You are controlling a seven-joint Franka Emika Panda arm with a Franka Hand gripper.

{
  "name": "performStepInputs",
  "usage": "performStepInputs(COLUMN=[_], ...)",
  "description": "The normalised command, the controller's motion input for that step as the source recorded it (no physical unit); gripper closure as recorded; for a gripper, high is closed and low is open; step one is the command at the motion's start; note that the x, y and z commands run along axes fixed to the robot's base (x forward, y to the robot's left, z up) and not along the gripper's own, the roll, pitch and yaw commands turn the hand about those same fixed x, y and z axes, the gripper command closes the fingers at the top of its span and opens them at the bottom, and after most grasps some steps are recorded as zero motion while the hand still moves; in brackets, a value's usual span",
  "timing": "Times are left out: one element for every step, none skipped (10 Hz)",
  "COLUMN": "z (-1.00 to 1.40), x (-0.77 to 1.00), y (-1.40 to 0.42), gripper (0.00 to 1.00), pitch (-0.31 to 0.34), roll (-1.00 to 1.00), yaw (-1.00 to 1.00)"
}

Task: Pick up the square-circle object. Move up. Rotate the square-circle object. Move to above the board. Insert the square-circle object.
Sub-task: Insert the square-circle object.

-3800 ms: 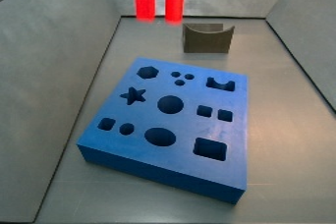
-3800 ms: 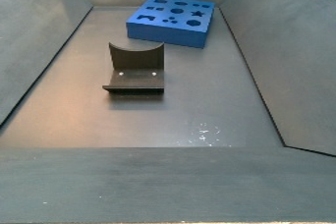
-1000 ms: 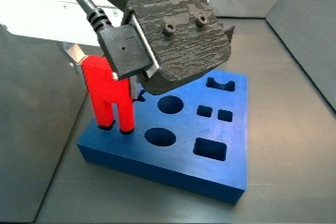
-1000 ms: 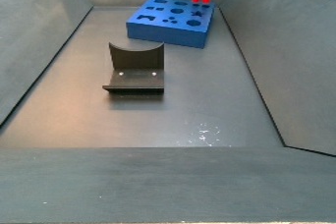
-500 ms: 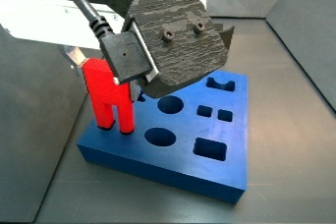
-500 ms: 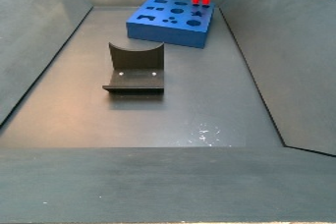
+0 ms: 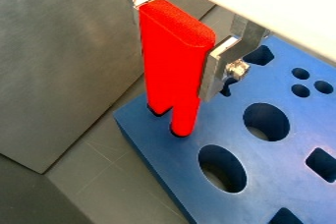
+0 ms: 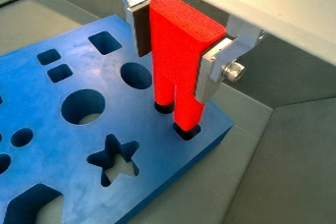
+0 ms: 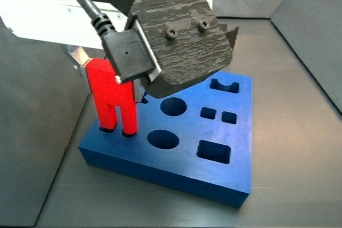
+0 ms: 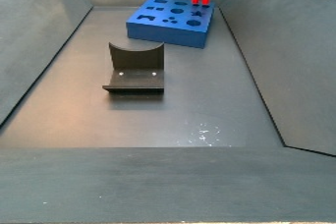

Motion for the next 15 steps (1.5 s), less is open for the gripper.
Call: performStepInputs(z=[-0.05,-0.05,-0.05,-0.11,-0.11,-0.2,-0.23,-0.18,-0.11,-0.11,-0.11,-0.05,-0.15,-0.4,-0.39], x=[0.13,0.13,0.14,0.09,0.01,-0.06,-0.17,-0.18,-0.13,-0.1,-0.07,0.0,-0.01,0.0,0.06], y=[0.0,0.0,0.0,0.0,0.0,0.0,0.0,0.0,0.0,0.0,-0.01,0.0,0.0,0.0,0.25], gripper=[1.0,1.0,1.0,1.0,1.0,1.0,1.0,1.0,1.0,1.0,1.0,1.0,1.0,1.0,1.0], pitch=[-0.051,-0.056,-0.051,-0.059,-0.037,-0.004,-0.001,-0.016,-0.029,-0.036,-0.043,-0.047,-0.087,-0.187,-0.263], roll=[0.0,0.0,0.0,0.0,0.0,0.04,0.04,0.0,0.0,0.0,0.0,0.0,0.02,0.21,0.25], yaw=[0.0,0.0,0.0,0.0,0.0,0.0,-0.07,-0.09,-0.09,-0.08,-0.06,-0.02,0.0,0.05,0.33])
